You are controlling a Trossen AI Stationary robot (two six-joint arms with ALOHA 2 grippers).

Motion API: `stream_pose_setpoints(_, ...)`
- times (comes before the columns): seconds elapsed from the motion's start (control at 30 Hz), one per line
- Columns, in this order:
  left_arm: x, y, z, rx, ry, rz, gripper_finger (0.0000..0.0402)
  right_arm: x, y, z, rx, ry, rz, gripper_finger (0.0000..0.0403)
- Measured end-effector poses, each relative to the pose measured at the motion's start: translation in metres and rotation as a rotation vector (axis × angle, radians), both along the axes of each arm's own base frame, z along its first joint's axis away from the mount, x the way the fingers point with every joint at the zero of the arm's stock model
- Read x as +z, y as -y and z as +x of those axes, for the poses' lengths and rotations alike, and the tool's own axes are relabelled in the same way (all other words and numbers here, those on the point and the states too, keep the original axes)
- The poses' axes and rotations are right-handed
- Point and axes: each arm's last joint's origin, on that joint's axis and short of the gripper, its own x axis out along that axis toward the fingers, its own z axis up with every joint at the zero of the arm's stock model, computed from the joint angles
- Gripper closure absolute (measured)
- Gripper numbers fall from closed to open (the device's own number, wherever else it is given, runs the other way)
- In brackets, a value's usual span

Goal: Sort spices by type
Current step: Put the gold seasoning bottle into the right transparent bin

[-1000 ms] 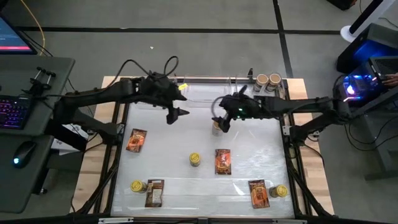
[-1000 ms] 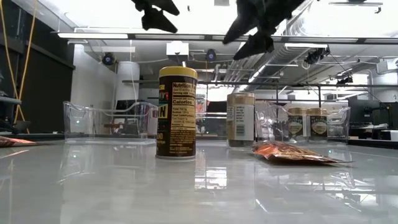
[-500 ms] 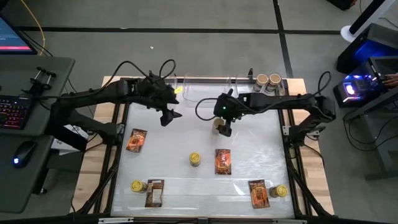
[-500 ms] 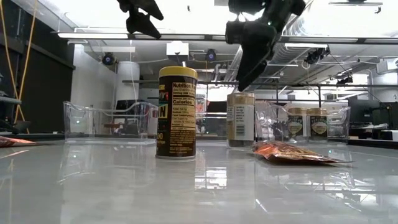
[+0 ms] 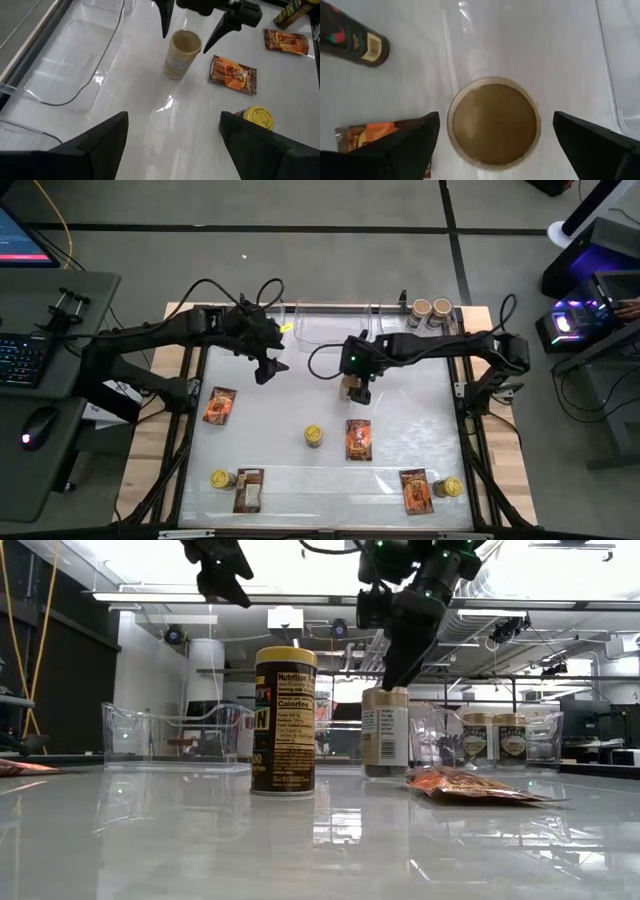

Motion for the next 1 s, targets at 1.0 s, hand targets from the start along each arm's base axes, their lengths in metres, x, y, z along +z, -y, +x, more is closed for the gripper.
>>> stream_pose_setpoints(1.0, 0.020, -0.006, -0.017, -0.063, 0.222, 0.120, 0.0101, 0.056, 0.017, -0.006, -0.121, 0.063, -0.038, 0.0134)
